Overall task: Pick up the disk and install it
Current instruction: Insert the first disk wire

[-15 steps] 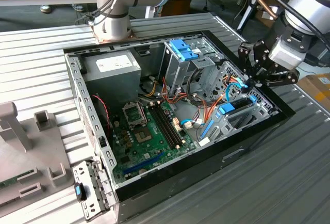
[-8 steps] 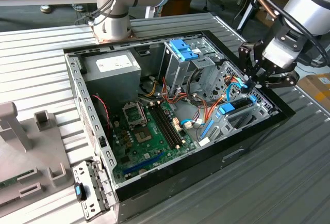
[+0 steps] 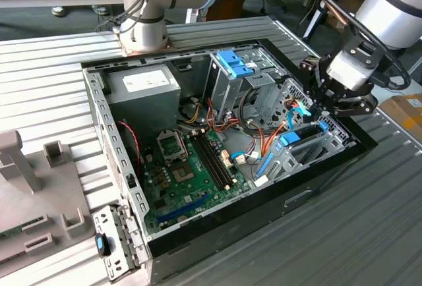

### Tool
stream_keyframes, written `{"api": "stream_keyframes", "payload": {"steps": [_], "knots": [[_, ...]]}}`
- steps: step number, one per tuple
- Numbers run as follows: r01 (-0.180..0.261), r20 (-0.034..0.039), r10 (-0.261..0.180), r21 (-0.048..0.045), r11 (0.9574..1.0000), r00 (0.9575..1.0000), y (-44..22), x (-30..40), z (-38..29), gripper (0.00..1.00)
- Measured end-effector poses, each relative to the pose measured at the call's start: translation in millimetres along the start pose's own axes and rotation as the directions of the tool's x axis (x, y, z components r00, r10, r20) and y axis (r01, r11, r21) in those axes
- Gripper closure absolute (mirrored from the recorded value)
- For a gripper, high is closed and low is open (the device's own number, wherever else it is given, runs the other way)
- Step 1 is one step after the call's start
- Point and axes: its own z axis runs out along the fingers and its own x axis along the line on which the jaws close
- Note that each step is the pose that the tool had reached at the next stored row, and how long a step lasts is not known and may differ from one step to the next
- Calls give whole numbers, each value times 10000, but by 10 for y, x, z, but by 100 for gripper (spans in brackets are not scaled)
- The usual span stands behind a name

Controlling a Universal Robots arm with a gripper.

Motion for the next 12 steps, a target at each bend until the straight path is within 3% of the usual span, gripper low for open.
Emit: {"api": "stream_keyframes", "payload": {"steps": [3,7,8,9,11,12], "knots": [[-661,-77,661,39,9978,9978,1,0,10,84],[-1693,-182,1695,112,9855,9854,2,1,15,84],[-1743,-187,1745,116,9846,9845,2,1,14,84],[-1754,-109,1756,130,9844,9844,3,1,14,84],[-1789,144,1786,173,9837,9838,6,5,14,84],[-1887,155,1884,183,9819,9820,8,14,16,84]]}}
